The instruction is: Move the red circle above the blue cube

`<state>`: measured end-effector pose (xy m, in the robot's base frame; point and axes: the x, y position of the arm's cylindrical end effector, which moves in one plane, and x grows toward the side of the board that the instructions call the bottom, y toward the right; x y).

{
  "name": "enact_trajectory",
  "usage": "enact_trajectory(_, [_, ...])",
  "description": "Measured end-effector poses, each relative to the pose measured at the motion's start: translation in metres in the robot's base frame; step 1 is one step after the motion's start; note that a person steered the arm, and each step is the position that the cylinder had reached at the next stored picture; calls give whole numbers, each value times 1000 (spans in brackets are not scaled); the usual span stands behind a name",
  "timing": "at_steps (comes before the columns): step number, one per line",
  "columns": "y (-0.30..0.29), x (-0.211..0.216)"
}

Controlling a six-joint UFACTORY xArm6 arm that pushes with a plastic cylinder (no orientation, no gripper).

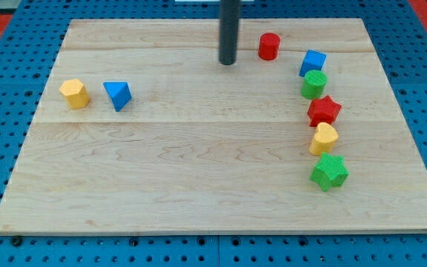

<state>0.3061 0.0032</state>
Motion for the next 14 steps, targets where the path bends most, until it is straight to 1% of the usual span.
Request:
enact_trajectory(2, [-7, 0])
enact_trajectory(4, [9, -1])
enact_trajectory(5, [41, -26])
enact_trajectory(6, [83, -36])
enact_trajectory(7, [84, -36])
enact_trajectory(8, [69, -41])
enact_trajectory(10, [91, -42])
enact_trajectory(11, [91, -42])
enact_trajectory(13, [147, -29])
enact_trajectory(14, [134, -38])
